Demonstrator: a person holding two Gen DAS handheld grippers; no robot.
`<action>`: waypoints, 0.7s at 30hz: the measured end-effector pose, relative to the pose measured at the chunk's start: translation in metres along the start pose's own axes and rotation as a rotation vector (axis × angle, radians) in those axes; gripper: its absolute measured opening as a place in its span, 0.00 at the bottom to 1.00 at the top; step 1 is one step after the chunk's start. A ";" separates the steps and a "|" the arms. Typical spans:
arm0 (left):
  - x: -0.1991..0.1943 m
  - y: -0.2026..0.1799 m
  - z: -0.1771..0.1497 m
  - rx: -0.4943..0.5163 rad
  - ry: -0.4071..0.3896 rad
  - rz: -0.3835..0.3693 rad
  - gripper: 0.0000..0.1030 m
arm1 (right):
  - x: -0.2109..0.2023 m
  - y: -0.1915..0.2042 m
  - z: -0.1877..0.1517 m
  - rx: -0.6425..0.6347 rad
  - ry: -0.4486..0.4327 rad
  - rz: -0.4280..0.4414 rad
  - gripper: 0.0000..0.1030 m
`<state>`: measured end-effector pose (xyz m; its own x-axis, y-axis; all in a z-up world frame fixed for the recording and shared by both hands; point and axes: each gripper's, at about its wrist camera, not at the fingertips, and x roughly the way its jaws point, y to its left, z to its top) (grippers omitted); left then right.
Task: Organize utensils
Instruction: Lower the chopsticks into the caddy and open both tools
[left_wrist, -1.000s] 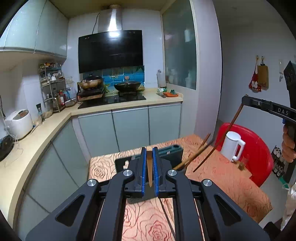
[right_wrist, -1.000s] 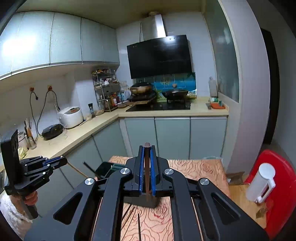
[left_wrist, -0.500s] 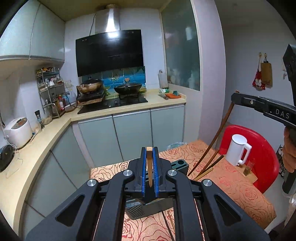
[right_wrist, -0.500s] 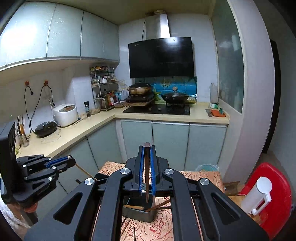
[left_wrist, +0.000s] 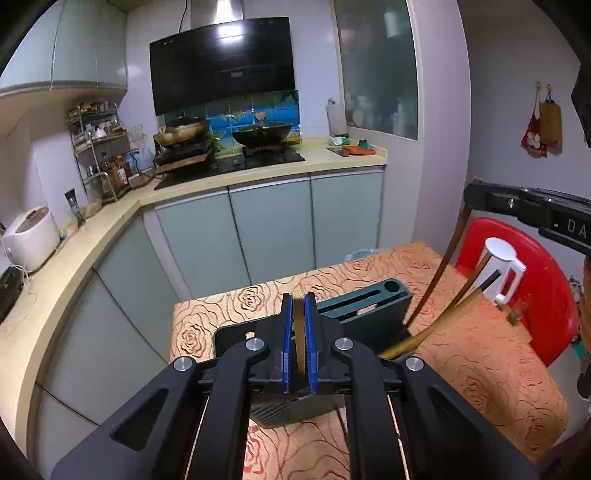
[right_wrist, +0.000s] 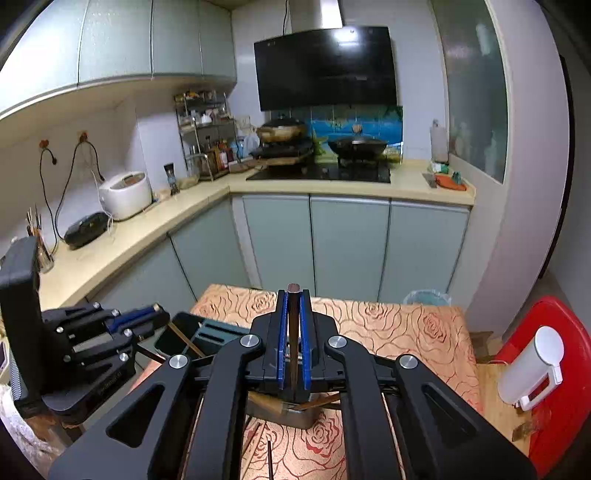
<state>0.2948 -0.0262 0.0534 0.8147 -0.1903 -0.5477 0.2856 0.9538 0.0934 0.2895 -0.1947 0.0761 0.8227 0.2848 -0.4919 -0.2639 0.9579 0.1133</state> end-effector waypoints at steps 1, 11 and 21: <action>0.002 0.000 -0.001 -0.004 0.005 -0.003 0.06 | 0.004 0.000 -0.003 -0.003 0.010 0.000 0.07; -0.001 0.002 -0.002 -0.040 -0.016 -0.010 0.23 | 0.013 0.000 -0.011 0.009 0.025 0.036 0.09; -0.045 0.010 -0.002 -0.085 -0.131 0.019 0.72 | -0.016 -0.007 -0.004 0.038 -0.050 0.020 0.43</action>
<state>0.2602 -0.0075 0.0771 0.8801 -0.1958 -0.4326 0.2303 0.9727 0.0283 0.2764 -0.2062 0.0796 0.8420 0.3046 -0.4453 -0.2620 0.9524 0.1561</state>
